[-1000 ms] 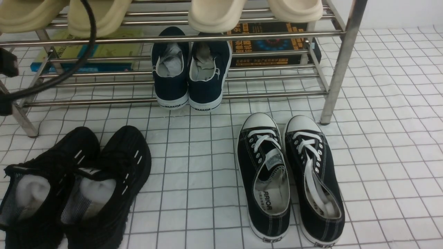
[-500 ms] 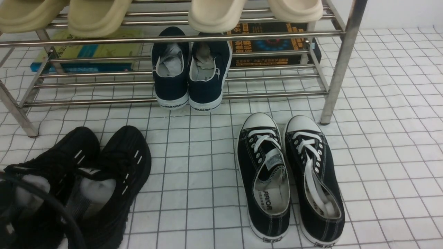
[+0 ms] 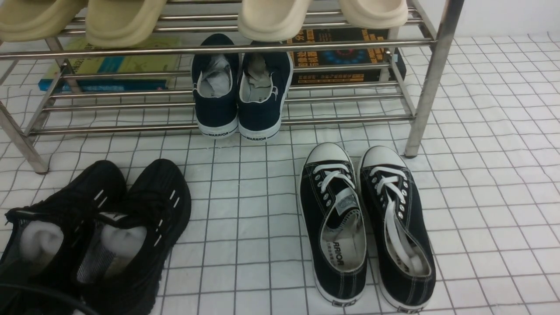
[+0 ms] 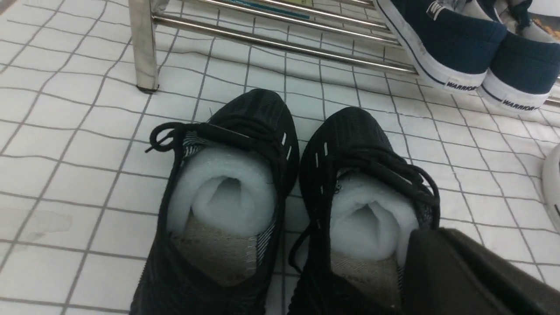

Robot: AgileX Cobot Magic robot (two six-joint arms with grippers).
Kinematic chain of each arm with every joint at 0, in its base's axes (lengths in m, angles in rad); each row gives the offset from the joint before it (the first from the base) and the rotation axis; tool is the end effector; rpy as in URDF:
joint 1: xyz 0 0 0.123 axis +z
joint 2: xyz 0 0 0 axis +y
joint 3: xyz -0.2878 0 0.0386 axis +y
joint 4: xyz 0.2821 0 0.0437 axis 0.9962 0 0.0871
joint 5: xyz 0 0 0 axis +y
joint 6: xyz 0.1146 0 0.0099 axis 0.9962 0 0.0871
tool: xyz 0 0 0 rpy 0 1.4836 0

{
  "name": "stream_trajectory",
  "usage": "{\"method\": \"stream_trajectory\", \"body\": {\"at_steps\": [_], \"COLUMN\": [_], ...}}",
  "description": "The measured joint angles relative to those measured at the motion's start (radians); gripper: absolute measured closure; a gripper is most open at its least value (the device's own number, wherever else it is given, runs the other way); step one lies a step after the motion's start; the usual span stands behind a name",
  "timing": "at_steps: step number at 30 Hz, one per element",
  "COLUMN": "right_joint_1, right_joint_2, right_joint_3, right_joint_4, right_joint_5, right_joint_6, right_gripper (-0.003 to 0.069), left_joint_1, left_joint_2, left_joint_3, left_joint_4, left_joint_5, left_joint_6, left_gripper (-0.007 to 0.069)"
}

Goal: Take the shoes off the shelf with your hand from the white checkered tablecloth.

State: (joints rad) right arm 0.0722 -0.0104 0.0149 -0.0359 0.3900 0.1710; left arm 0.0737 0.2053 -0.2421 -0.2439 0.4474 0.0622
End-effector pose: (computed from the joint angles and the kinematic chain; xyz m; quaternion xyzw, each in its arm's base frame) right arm 0.1036 0.0059 0.1662 0.0305 0.8063 0.0564 0.5880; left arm 0.1158 -0.0035 0.2383 -0.0629 0.8053 -0.0672 0.5856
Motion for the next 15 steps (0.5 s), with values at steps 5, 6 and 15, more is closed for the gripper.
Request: {"method": "stream_trajectory", "body": {"at_steps": [5, 6, 15], "right_joint_1": [0.0, 0.0, 0.0], "right_joint_2": [0.0, 0.0, 0.0], "right_joint_3": [0.0, 0.0, 0.0], "right_joint_4": [0.0, 0.0, 0.0], "right_joint_5": [0.0, 0.0, 0.0], "right_joint_6": [0.0, 0.0, 0.0], "right_gripper": [0.042, 0.042, 0.042], "left_joint_1": [0.0, 0.0, 0.0], "left_joint_2": [0.0, 0.0, -0.088], "left_joint_3": [0.0, 0.0, 0.079], "left_joint_4": [0.056, 0.07, 0.137], "left_joint_5": [0.033, 0.047, 0.027], "left_joint_6": [0.0, 0.0, 0.0], "left_gripper": [0.0605, 0.0603, 0.0602]}}
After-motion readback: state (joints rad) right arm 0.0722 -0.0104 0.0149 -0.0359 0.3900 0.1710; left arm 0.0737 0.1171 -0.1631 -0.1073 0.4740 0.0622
